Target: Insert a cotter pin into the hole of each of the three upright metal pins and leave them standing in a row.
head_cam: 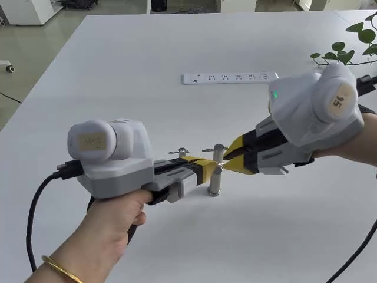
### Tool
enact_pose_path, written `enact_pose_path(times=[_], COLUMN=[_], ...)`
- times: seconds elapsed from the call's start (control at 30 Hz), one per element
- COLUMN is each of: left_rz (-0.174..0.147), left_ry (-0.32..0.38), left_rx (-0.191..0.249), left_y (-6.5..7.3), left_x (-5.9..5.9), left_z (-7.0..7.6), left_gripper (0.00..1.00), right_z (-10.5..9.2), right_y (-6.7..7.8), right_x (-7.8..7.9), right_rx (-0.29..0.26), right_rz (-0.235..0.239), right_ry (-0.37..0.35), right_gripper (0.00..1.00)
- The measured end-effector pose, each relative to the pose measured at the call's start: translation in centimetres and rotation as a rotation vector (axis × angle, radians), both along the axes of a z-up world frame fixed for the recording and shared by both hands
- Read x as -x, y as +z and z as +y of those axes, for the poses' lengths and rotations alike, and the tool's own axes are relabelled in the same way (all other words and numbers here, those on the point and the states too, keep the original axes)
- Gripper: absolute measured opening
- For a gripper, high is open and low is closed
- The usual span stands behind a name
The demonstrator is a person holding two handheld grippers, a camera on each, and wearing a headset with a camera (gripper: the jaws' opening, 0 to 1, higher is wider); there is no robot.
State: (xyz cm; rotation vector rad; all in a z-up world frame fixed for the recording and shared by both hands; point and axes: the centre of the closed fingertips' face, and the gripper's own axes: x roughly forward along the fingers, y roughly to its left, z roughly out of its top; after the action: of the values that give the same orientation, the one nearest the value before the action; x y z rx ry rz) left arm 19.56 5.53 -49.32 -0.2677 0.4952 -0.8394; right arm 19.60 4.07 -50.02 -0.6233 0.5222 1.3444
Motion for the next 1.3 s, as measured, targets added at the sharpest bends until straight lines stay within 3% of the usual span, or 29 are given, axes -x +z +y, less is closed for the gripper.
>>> enact_pose_path(times=[0.13,0.2,0.27,0.43,0.57,0.67,0.83,1.17,1.3], left_rz=[-0.029,-0.051,-0.063,-0.103,-0.130,-0.147,-0.168,-0.198,-0.203], left_ry=[-0.047,-0.070,-0.093,-0.146,-0.199,-0.239,-0.292,-0.395,-0.417], left_rx=[-0.026,-0.039,-0.044,-0.083,-0.108,-0.119,-0.102,-0.056,-0.032], left_y=[-0.1,0.0,0.0,-0.6,-1.0,-1.1,-0.8,-0.1,0.2], left_x=[0.4,0.8,1.2,1.9,2.5,3.1,3.8,5.9,6.5], left_z=[0.1,0.2,0.1,0.0,-0.1,-0.2,-0.5,-1.4,-1.6], left_gripper=[0.00,0.00,0.00,0.00,0.00,0.00,0.00,0.00,0.00], right_z=[-0.2,-0.3,-0.6,-0.9,-1.3,-1.4,-1.4,-0.9,-0.8], right_y=[0.2,0.2,0.1,-0.4,-1.0,-1.3,-1.5,-0.8,-0.9], right_x=[0.5,1.2,1.2,2.7,2.9,3.5,4.3,6.9,7.7], right_rx=[-0.045,-0.063,-0.059,-0.076,-0.055,-0.069,-0.085,-0.156,-0.156], right_rz=[0.099,0.152,0.143,0.233,0.238,0.291,0.309,0.419,0.432], right_ry=[-0.036,-0.018,-0.012,0.008,0.006,0.003,0.028,0.119,0.149], right_gripper=[0.02,0.03,0.02,0.04,0.05,0.07,0.09,0.07,0.06])
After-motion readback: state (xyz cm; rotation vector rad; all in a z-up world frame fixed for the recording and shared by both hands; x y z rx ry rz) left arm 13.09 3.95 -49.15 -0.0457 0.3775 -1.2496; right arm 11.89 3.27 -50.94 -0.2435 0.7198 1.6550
